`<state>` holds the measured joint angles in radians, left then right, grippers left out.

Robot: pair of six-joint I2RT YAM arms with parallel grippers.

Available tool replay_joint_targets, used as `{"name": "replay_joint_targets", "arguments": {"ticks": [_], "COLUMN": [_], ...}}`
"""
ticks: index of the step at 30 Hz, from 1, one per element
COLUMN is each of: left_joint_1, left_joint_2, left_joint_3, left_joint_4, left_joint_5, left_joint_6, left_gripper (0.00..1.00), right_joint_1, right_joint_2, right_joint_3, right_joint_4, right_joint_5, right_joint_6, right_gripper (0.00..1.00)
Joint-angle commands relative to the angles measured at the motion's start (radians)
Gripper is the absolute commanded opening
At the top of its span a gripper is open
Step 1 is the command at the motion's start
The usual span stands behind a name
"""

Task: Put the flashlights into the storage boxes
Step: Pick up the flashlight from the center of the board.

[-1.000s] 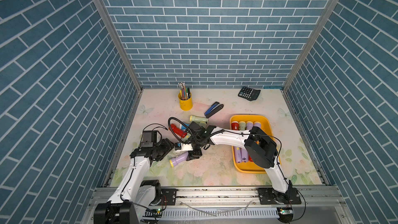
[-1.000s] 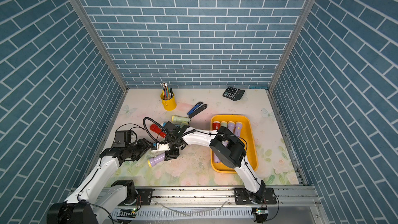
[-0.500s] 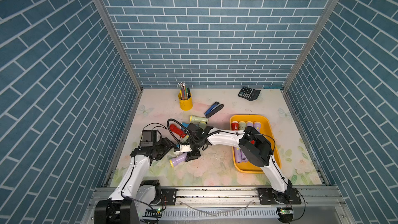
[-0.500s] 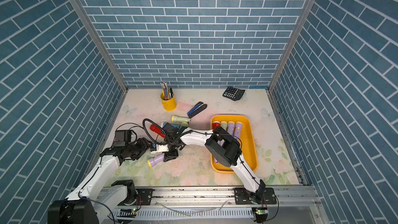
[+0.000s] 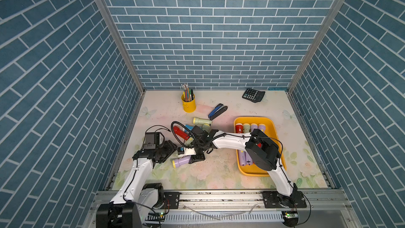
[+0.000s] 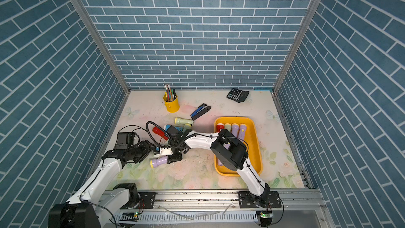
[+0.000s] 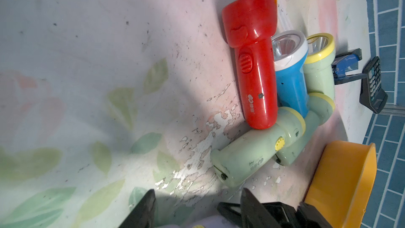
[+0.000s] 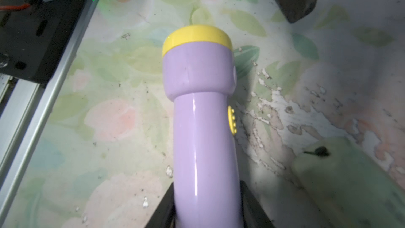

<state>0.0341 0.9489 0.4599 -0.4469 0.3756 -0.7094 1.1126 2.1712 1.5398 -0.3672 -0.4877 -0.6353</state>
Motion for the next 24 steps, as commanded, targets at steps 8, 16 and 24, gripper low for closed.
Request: {"name": "replay_joint_targets", "arguments": {"ticks": [8, 16, 24], "left_joint_1": [0.000, -0.030, -0.188], "left_joint_2": [-0.056, -0.073, -0.032], "left_joint_3": [0.034, 0.045, 0.080], "left_joint_4": [-0.025, 0.022, 0.094], "left_joint_5": [0.040, 0.077, 0.024], "left_joint_6": [0.057, 0.054, 0.043], "left_gripper": [0.61, 0.60, 0.60], "right_joint_1": [-0.002, -0.045, -0.139], "right_joint_2": [-0.298, -0.471, -0.626], "right_joint_3": [-0.315, -0.507, -0.638], "right_joint_4": [0.257, 0.356, 0.395], "right_joint_5": [0.066, 0.146, 0.202], "right_joint_6": [0.330, 0.630, 0.932], "right_gripper": [0.27, 0.24, 0.22]}}
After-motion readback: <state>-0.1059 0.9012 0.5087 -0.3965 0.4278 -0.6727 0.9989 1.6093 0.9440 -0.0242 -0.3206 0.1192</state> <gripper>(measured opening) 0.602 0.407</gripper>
